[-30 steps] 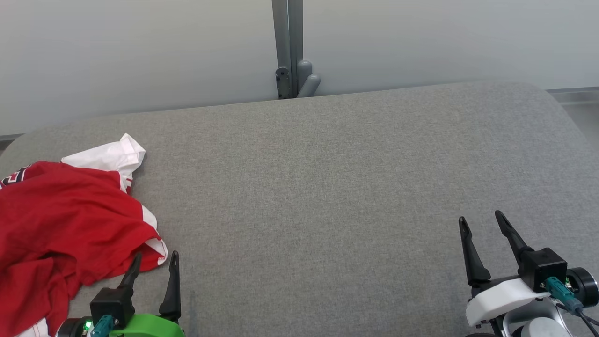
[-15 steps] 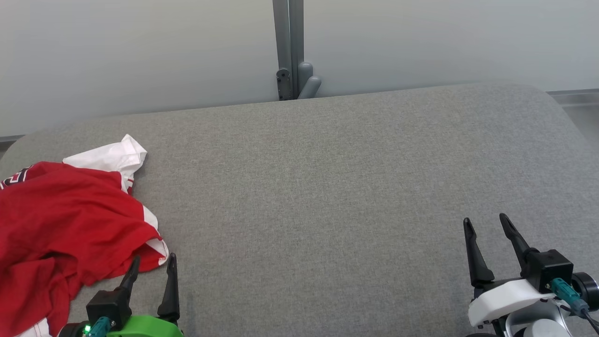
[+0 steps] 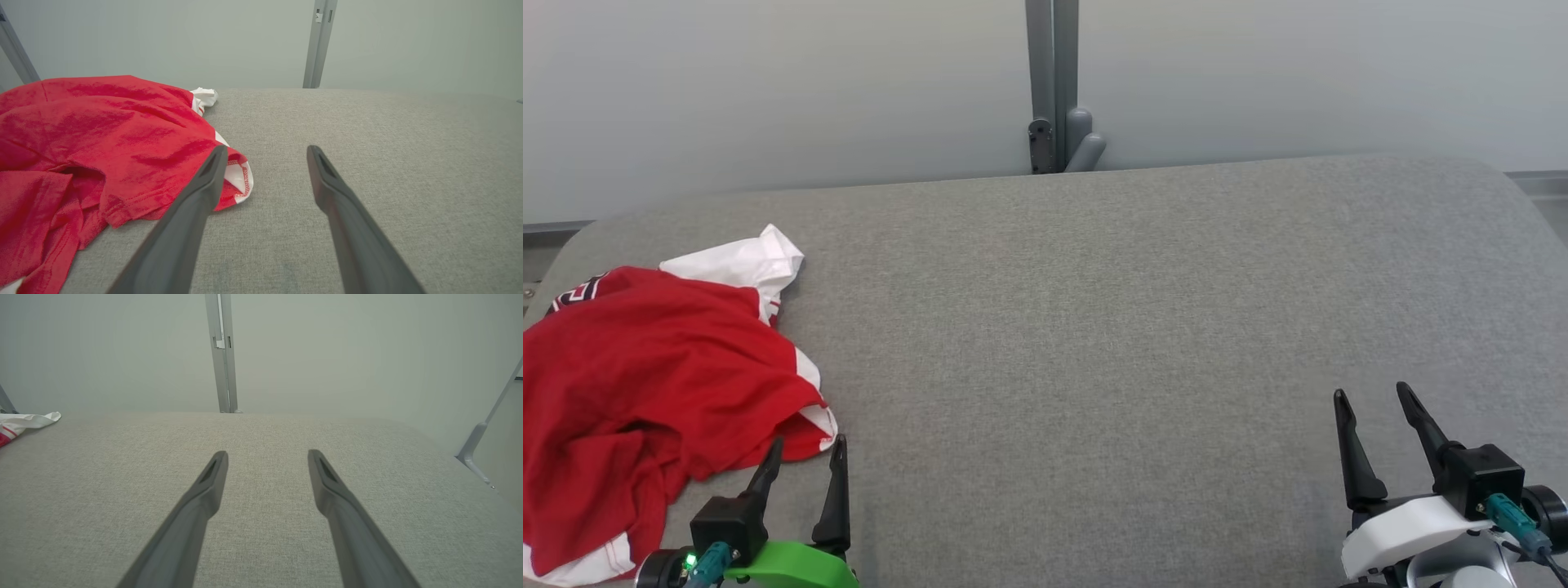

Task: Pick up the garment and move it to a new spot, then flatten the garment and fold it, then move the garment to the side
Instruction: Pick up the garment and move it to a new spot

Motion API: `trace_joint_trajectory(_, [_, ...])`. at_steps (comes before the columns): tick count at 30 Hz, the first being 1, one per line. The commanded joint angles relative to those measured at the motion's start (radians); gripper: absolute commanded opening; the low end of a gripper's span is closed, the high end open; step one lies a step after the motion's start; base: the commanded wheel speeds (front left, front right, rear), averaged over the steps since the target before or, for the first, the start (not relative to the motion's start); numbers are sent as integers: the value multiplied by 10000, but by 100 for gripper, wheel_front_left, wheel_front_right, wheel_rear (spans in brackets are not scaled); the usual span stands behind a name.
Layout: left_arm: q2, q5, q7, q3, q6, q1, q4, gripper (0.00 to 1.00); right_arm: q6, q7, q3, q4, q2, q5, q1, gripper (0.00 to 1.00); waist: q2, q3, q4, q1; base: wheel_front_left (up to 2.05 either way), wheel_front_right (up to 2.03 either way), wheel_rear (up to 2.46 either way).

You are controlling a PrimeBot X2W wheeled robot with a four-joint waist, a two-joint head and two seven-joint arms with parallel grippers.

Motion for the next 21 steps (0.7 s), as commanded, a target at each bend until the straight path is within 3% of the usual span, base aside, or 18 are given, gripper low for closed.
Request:
trace_joint_trajectory(1, [25, 50, -7, -8, -21, -171, -11, 100, 1, -35, 28, -12, 9, 93, 104, 100, 0, -29, 445, 0, 0, 0, 0])
trace_joint_trajectory(12, [48, 33, -5, -16, -18, -132, 174, 100, -1, -35, 632, 65, 130, 116, -155, 100, 0, -274, 3483, 0, 0, 0, 0])
trace_joint_trajectory(21, [79, 4, -5, 125, -20, 47, 155, 100, -3, -33, 1129, 169, 285, 213, -208, 100, 0, -327, 4189, 0, 0, 0, 0])
